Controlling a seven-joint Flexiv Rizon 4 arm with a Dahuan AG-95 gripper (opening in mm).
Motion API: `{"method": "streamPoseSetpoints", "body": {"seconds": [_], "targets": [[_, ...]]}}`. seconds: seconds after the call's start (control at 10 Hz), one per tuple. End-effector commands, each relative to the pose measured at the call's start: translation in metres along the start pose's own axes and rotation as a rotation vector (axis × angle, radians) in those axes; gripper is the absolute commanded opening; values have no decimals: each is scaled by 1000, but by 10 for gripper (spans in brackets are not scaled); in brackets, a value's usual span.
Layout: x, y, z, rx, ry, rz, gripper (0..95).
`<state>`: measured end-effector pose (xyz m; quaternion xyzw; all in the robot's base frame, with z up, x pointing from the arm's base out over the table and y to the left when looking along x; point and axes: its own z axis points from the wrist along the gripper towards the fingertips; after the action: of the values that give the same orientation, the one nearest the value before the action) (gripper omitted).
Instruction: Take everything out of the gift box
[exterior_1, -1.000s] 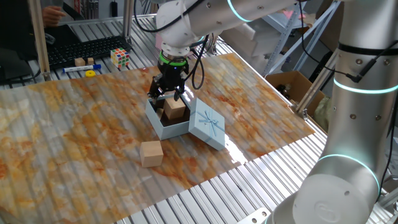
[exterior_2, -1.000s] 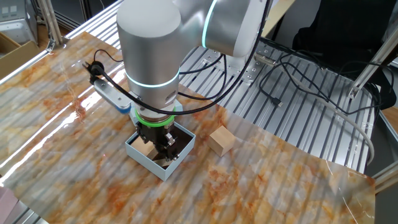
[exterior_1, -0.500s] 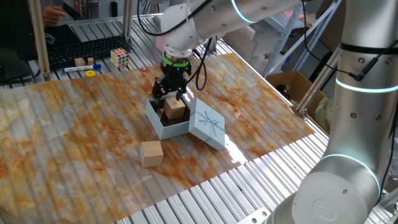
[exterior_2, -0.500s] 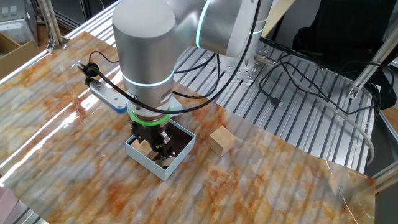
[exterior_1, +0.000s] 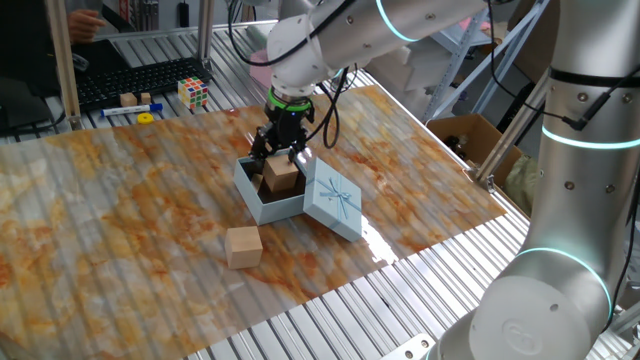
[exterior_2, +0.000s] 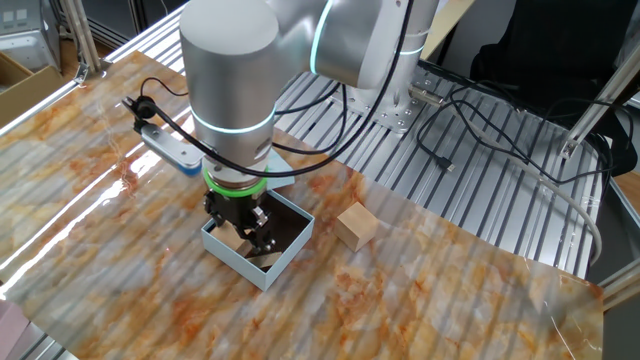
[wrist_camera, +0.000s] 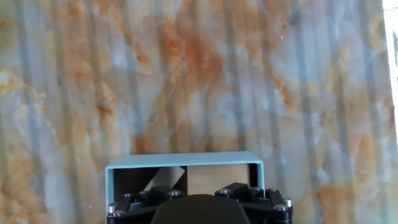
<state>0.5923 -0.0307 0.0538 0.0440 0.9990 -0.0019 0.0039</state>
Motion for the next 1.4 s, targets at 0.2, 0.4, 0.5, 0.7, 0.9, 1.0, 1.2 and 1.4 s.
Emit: {"method": "streamPoseSetpoints", "body": {"seconds": [0.2,0.4,0.5,0.7,0.9,1.0,1.2,1.4], "targets": [[1,-8,2,0,-10,-4,760],[2,-12,1,4,-11,-5,760],[2,-13,2,9,-13,-4,760],[6,-13,4,25,-27,-2,760],[9,-14,5,42,-30,-5,760],[9,-14,5,41,-31,-4,760],[13,-14,8,54,-48,8,760],[14,-15,1,78,-34,-4,760]]}}
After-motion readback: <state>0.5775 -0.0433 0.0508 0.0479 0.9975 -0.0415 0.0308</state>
